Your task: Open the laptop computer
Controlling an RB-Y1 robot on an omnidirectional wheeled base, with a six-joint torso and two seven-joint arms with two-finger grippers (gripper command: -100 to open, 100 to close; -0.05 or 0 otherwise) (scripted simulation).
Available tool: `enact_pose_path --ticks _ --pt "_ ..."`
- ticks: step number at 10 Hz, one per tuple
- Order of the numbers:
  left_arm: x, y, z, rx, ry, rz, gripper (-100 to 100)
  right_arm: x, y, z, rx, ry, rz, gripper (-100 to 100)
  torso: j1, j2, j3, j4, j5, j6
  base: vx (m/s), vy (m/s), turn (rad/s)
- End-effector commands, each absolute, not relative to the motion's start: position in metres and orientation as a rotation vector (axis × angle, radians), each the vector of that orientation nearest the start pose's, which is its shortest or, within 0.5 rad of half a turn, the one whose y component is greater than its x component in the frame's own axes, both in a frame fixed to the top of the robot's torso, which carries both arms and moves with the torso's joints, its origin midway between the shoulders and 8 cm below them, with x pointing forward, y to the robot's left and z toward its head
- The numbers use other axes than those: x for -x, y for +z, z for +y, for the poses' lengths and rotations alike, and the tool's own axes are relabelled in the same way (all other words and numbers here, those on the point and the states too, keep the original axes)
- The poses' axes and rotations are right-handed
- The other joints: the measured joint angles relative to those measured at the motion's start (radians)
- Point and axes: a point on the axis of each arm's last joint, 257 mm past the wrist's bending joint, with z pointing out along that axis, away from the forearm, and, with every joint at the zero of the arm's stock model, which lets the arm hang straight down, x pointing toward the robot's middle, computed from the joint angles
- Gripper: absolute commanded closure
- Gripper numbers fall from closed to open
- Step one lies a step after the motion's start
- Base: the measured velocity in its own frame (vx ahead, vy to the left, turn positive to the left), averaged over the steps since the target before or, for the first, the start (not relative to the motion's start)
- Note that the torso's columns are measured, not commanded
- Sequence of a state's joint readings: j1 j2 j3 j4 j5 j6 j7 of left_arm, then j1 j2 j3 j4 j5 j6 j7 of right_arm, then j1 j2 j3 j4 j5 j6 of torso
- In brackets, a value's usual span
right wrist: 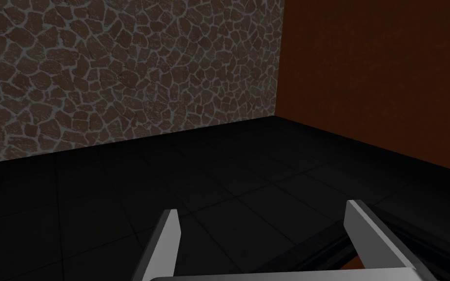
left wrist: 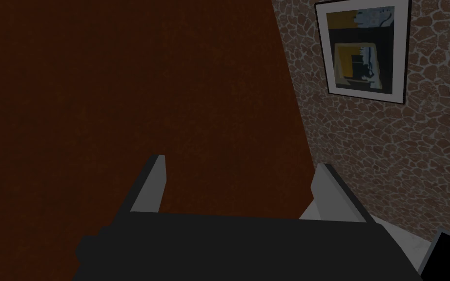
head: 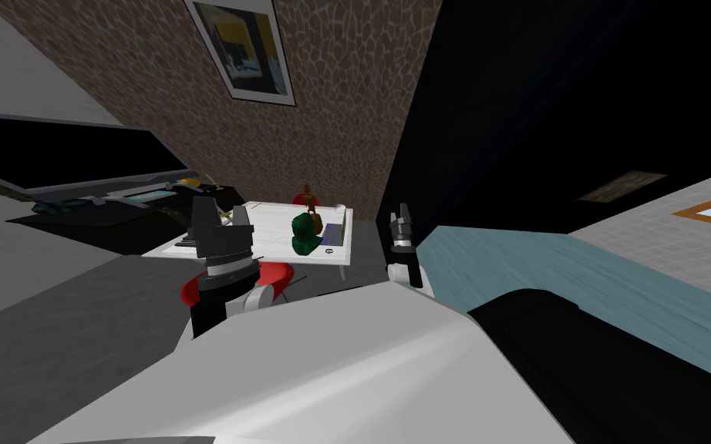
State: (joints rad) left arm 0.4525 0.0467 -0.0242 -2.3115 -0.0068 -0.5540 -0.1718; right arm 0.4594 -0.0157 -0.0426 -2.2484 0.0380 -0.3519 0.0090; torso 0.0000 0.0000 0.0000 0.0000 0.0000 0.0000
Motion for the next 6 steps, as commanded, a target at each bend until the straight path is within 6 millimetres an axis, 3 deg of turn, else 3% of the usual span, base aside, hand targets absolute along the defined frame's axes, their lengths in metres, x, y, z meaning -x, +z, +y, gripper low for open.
enact_pose_path --ticks 1,6 --pt "-0.3313 0.0620 0.2565 0.460 -1.206 0.595 0 -0.3746 -0.0053 -0.2922 -0.733 1.203 0.739 0 0.000 0.040 -0.082 0.041 0.000 0.000 0.000 0.000 0.000" --pt "-0.3312 0.0621 0.2565 0.460 -1.206 0.595 0 -0.3745 -0.0051 -0.2922 -0.732 1.203 0.739 0 0.000 0.396 -0.792 0.396 0.000 0.000 0.000 0.000 0.000"
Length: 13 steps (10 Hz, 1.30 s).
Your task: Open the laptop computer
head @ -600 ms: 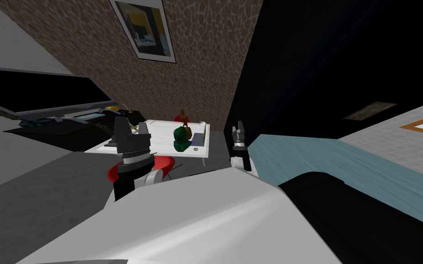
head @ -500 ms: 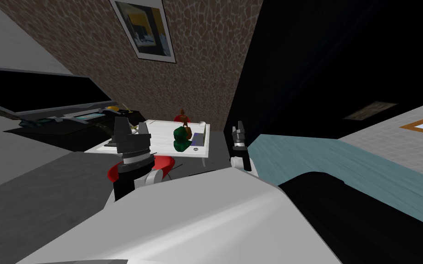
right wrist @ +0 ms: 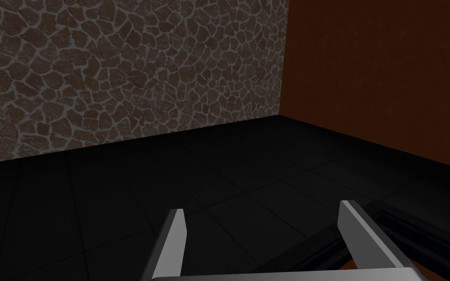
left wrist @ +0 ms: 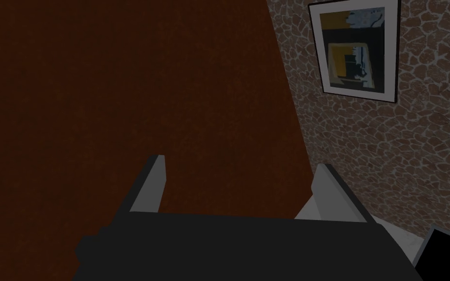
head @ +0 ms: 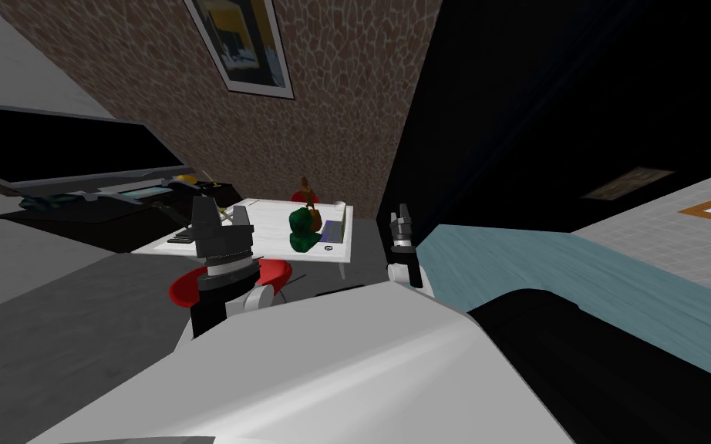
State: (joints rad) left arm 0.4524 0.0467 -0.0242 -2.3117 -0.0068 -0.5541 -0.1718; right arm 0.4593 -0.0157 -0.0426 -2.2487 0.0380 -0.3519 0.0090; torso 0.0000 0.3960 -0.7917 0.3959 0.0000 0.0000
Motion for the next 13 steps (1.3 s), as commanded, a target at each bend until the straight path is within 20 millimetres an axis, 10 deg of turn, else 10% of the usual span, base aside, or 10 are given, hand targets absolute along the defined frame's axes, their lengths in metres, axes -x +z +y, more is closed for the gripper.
enact_pose_path --ticks 1,3,4,13 --pt "-0.331 0.062 0.256 0.460 -1.206 0.595 0 -0.374 -0.005 -0.292 -0.732 1.203 0.739 0 0.000 0.074 -0.147 0.074 0.000 0.000 0.000 0.000 0.000" --pt "-0.331 0.062 0.256 0.460 -1.206 0.595 0 -0.374 -0.005 -0.292 -0.732 1.203 0.739 0 0.000 0.222 -0.443 0.221 0.000 0.000 0.000 0.000 0.000" --pt "-0.331 0.062 0.256 0.460 -1.206 0.595 0 -0.381 -0.011 -0.287 -0.690 1.163 0.807 -100 0.000 0.295 -0.590 0.295 0.000 0.000 0.005 0.002 0.067" --pt "-0.331 0.062 0.257 0.460 -1.206 0.596 0 -0.419 -0.059 -0.275 -0.507 0.820 1.100 -100 0.000 0.342 -0.684 0.342 0.000 0.000 0.002 0.003 0.084"
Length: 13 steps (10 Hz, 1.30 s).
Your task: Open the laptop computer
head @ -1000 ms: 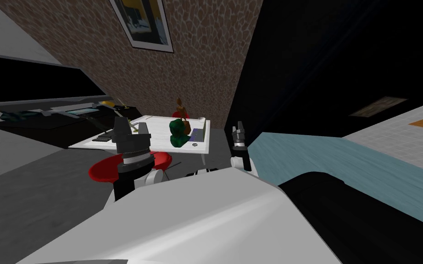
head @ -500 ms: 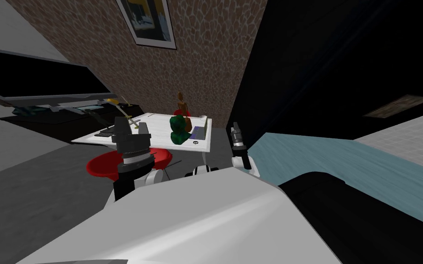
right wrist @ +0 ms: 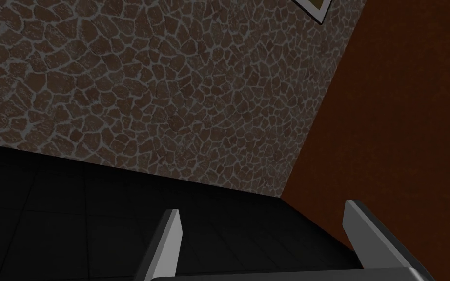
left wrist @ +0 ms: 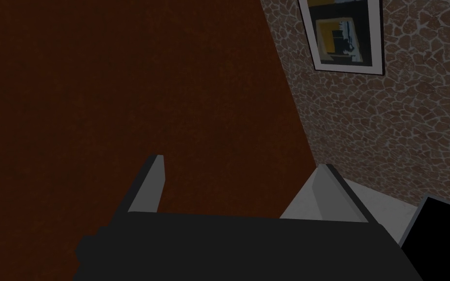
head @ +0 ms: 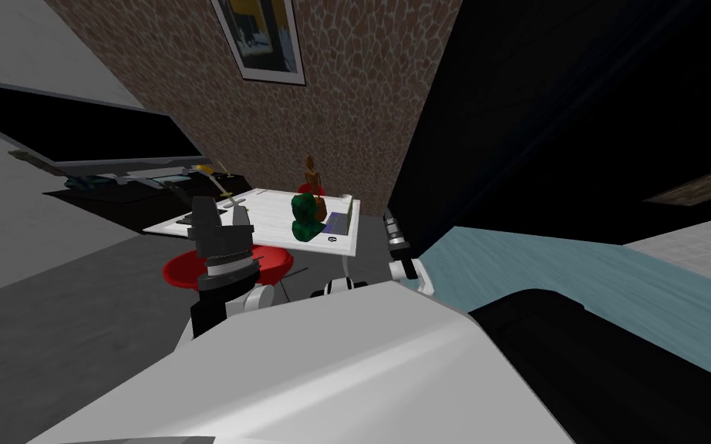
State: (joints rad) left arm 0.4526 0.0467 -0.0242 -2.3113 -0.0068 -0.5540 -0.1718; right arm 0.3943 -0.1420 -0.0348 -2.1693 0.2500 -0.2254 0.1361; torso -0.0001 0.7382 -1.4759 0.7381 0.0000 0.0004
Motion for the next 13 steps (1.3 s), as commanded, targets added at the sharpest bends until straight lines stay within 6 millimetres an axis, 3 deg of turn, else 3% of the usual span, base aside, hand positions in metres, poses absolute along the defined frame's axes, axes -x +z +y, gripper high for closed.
enact_pose_path --ticks 1,13 --pt "-0.331 0.062 0.256 0.460 -1.206 0.596 0 -0.425 -0.066 -0.275 -0.485 0.766 1.133 -100 0.000 0.000 0.000 0.000 0.000 0.000 0.002 0.004 0.127" --pt "-0.331 0.062 0.256 0.460 -1.206 0.596 0 -0.458 -0.114 -0.288 -0.284 0.326 1.335 -100 0.000 0.000 0.000 0.000 0.000 -0.001 0.002 0.002 0.083"
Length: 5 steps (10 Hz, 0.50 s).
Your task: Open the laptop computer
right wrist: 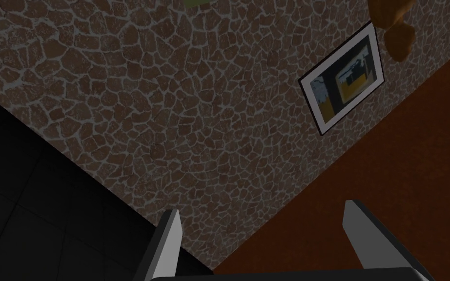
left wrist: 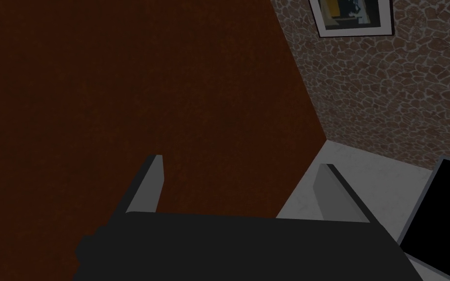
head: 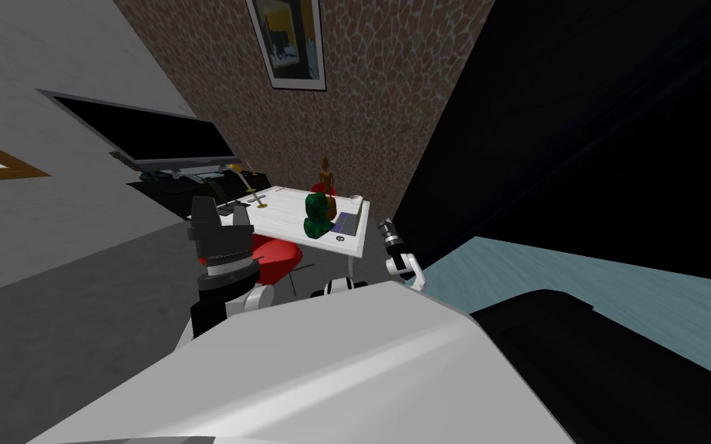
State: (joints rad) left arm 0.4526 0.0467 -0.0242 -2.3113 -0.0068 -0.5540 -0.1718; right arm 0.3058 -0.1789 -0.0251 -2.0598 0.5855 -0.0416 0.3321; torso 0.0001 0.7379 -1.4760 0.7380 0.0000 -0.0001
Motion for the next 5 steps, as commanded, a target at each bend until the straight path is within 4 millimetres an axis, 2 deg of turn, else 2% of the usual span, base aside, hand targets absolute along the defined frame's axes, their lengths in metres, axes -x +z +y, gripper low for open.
enact_pose_path --ticks 1,4,5 --pt "-0.331 0.062 0.257 0.460 -1.206 0.596 0 -0.463 -0.122 -0.293 -0.256 0.253 1.363 -100 0.000 0.000 0.000 0.000 0.000 0.000 0.002 0.003 0.105" --pt "-0.331 0.062 0.256 0.460 -1.206 0.596 0 -0.468 -0.130 -0.298 -0.214 0.161 1.393 -100 0.000 0.000 0.000 0.000 0.000 0.000 0.003 0.002 0.075" --pt "-0.331 0.062 0.257 0.460 -1.206 0.596 0 -0.473 -0.139 -0.304 -0.188 0.088 1.419 -100 0.000 0.000 0.000 0.000 0.000 0.000 0.002 0.003 0.100"
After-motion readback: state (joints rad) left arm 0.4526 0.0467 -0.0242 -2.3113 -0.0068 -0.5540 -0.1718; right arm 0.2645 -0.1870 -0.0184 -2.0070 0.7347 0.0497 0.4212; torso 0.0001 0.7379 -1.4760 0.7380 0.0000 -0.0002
